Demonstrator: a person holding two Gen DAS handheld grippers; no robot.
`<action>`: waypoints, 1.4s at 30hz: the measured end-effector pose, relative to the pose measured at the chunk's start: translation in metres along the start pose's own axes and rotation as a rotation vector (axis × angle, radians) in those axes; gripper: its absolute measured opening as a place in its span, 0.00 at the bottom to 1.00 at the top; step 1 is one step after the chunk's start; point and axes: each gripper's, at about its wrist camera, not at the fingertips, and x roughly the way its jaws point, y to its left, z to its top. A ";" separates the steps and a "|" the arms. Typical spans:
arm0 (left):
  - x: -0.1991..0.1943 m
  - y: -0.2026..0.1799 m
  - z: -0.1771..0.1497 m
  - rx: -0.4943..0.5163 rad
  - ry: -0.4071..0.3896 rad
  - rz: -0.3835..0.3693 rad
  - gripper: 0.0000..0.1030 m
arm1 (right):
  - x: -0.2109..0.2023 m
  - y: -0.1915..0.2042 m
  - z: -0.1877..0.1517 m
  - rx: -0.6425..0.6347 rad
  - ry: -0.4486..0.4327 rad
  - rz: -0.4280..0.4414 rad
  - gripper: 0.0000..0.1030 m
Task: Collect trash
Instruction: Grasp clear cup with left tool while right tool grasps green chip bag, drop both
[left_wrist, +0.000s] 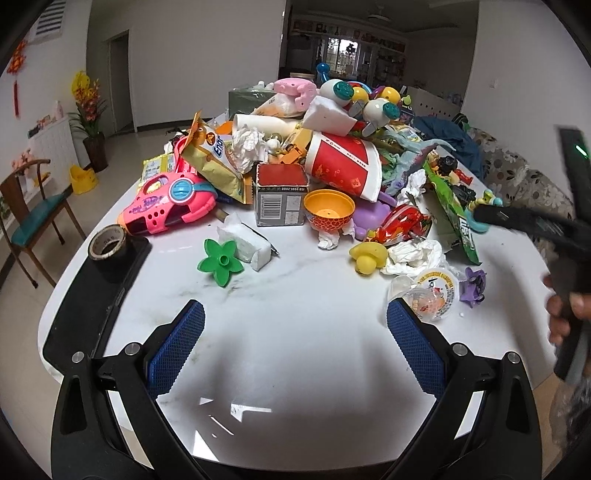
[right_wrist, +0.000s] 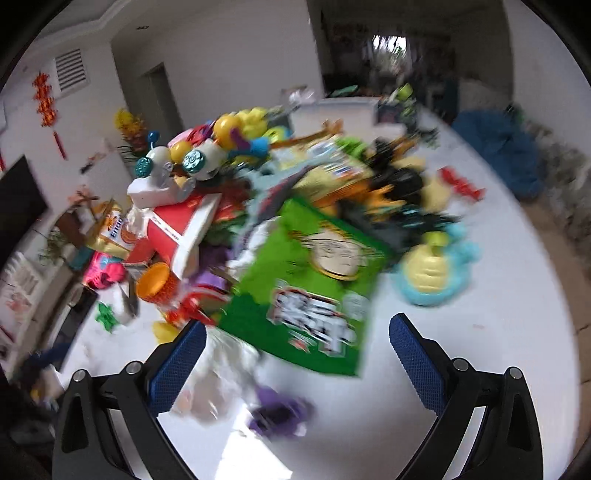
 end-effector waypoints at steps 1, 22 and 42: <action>0.001 -0.001 0.000 0.012 -0.003 0.013 0.94 | 0.013 0.001 0.007 0.020 0.020 -0.020 0.95; 0.025 -0.094 -0.009 0.152 -0.016 -0.059 0.94 | -0.091 -0.039 -0.039 0.077 -0.186 0.086 0.26; -0.017 -0.046 -0.009 0.152 -0.103 -0.312 0.41 | -0.079 -0.029 -0.080 0.067 -0.144 0.146 0.26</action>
